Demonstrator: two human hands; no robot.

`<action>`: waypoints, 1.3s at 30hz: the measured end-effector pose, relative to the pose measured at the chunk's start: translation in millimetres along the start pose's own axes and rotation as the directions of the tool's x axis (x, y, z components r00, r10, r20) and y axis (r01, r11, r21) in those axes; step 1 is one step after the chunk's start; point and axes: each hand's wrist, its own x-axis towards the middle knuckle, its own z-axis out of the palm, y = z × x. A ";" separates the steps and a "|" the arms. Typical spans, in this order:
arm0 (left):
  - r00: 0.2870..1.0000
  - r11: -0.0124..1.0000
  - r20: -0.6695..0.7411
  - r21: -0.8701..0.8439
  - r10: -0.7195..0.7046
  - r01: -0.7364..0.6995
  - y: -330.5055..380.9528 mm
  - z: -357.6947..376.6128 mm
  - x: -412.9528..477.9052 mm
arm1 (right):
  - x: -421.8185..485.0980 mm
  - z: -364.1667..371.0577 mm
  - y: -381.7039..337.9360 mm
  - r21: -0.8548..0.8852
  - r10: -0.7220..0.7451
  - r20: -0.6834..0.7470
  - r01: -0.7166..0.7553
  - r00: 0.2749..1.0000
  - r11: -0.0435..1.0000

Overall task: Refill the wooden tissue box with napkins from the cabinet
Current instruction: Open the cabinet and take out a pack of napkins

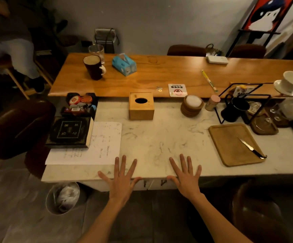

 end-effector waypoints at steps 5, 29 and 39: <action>0.984 1.000 -0.175 -0.011 0.020 -0.022 1.7 21.3 -0.1 | 1.6 18.8 0.4 -0.011 -0.009 -0.162 0.008 0.987 1.000; 0.651 0.974 -0.758 -0.106 0.052 -0.202 10.7 71.6 -2.1 | 14.4 70.0 19.1 0.125 -0.107 -0.846 0.389 0.522 0.913; 0.757 0.687 -0.601 -0.665 -0.258 -0.294 55.5 204.2 1.5 | 25.8 67.8 27.5 0.034 -0.202 -0.810 0.387 0.550 0.921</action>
